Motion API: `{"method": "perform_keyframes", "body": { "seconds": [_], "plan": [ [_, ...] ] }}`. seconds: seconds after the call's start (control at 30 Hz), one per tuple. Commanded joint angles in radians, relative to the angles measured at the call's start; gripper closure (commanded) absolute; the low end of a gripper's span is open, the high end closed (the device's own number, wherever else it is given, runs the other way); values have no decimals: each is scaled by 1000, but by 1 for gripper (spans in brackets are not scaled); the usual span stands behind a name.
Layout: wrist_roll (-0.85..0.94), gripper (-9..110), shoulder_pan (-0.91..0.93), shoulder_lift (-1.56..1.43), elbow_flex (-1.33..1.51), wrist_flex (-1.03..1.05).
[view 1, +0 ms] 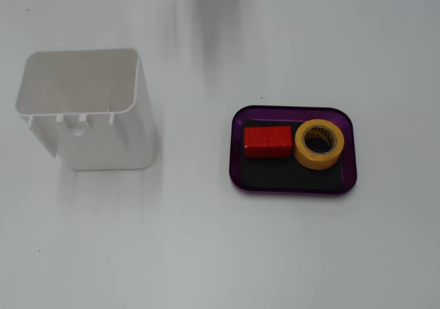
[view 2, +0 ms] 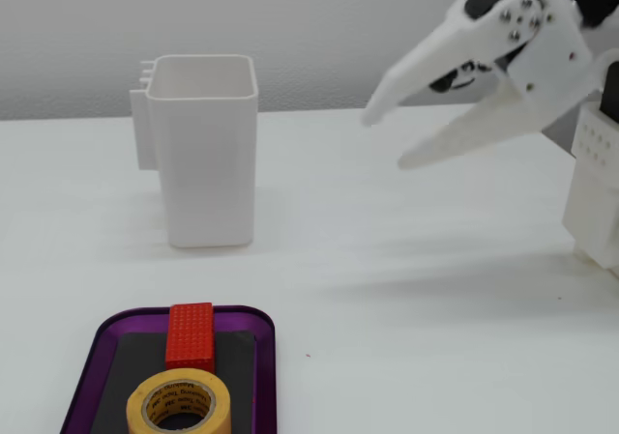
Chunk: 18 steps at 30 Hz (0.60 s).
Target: Pick up the yellow tape and place it in the box.
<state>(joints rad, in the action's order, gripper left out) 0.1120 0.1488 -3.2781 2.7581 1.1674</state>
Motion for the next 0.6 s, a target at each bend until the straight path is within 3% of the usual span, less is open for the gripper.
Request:
{"method": "perform_keyframes", "body": {
  "seconds": [0.0, 0.37, 0.5, 0.57],
  "plan": [
    [-8, 89, -6, -176, 141, -28],
    [-11, 90, 2, -133, 270, 78],
    [-11, 102, -6, -133, 270, 87],
    [-11, 101, -6, -133, 270, 87]
  ]
}}
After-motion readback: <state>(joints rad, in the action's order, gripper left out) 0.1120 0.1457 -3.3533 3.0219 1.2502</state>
